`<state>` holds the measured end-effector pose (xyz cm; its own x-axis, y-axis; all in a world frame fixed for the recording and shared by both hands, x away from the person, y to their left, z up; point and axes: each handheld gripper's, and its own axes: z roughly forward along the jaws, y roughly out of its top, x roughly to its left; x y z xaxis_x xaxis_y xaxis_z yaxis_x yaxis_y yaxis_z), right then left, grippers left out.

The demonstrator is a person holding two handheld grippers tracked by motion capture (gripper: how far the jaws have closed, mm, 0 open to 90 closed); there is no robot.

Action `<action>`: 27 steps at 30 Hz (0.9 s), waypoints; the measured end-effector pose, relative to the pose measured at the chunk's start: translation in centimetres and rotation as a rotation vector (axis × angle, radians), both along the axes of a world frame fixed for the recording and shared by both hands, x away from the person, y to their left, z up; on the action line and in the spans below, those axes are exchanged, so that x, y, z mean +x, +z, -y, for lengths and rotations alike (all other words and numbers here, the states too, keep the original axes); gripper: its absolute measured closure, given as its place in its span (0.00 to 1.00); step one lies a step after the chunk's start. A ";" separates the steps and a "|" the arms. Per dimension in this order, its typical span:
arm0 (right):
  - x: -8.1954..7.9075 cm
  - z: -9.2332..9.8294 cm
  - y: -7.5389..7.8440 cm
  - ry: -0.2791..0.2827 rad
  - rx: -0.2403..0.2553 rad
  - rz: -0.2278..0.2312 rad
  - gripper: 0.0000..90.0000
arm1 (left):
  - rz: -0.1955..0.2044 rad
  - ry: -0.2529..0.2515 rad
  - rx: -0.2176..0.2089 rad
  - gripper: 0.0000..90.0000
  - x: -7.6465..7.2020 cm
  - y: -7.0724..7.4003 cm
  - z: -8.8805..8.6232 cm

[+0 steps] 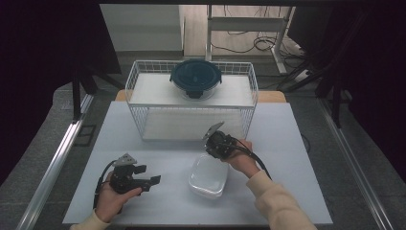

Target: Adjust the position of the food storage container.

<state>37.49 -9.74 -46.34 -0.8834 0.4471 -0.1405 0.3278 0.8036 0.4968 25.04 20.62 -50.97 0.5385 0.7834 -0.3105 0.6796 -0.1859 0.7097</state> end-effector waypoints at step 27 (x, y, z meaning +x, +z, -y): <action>-2.0 0.0 1.5 0.040 0.100 0.045 1.00 | 0.011 0.008 0.007 0.25 -0.1 0.1 0.0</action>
<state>35.51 -9.70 -44.83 -0.8944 0.4258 -0.1369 0.2724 0.7614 0.5883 24.98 20.67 -50.84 0.5356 0.7900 -0.2985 0.6729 -0.1857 0.7160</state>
